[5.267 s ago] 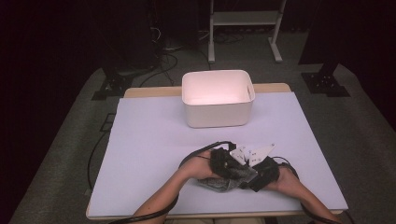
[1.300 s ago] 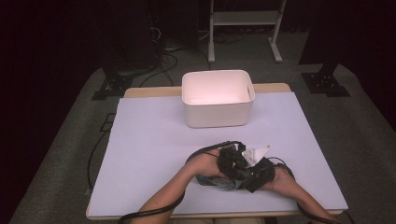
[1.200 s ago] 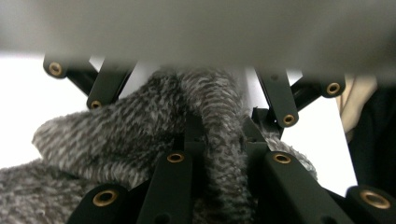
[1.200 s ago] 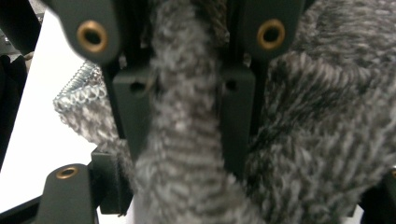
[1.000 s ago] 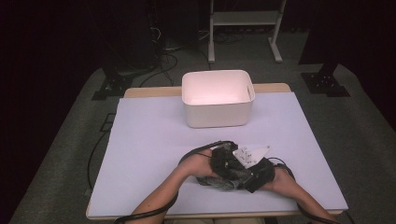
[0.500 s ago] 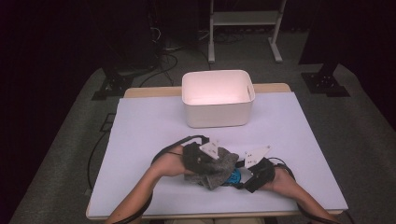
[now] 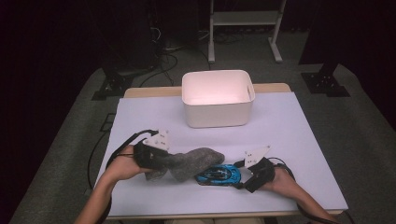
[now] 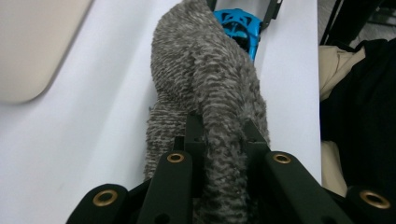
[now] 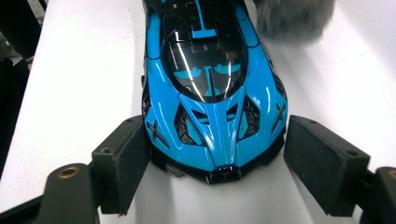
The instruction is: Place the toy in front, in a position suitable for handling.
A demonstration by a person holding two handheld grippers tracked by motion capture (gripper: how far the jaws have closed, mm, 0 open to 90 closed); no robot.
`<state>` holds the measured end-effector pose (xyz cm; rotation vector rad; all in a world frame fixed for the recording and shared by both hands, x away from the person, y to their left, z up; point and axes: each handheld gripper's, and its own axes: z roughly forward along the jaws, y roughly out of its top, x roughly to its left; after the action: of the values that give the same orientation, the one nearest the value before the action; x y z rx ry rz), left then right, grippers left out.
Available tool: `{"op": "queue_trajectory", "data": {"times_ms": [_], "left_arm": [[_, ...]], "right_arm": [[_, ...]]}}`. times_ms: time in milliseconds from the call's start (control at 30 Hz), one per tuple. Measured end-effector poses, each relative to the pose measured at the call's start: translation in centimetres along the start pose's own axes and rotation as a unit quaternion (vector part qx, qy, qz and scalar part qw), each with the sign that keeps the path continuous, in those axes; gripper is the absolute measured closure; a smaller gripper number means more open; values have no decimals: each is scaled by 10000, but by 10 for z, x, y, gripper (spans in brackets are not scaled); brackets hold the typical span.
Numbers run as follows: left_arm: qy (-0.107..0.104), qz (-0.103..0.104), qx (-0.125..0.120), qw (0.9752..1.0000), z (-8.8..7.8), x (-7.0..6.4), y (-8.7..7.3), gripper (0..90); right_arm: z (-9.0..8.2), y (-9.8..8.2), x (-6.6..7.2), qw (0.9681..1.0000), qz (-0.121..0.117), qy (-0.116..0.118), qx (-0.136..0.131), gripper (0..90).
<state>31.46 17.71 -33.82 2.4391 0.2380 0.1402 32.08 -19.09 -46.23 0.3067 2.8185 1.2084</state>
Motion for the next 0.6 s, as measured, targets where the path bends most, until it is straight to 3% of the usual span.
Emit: {"op": "queue_trajectory", "data": {"times_ms": [367, 467, 600], "left_arm": [[366, -110, 72, 9992, -44, -1, -14, 784], [281, -31, 150, 9995, -38, -3, -9, 784], [-57, 71, 102, 9999, -9, -3, 1, 784]], "right_arm": [[0, 0, 0, 10000, 30, 10, 2, 217], [0, 0, 0, 10000, 44, 13, -2, 216], [0, 1, 0, 10000, 49, 5, 5, 216]]}}
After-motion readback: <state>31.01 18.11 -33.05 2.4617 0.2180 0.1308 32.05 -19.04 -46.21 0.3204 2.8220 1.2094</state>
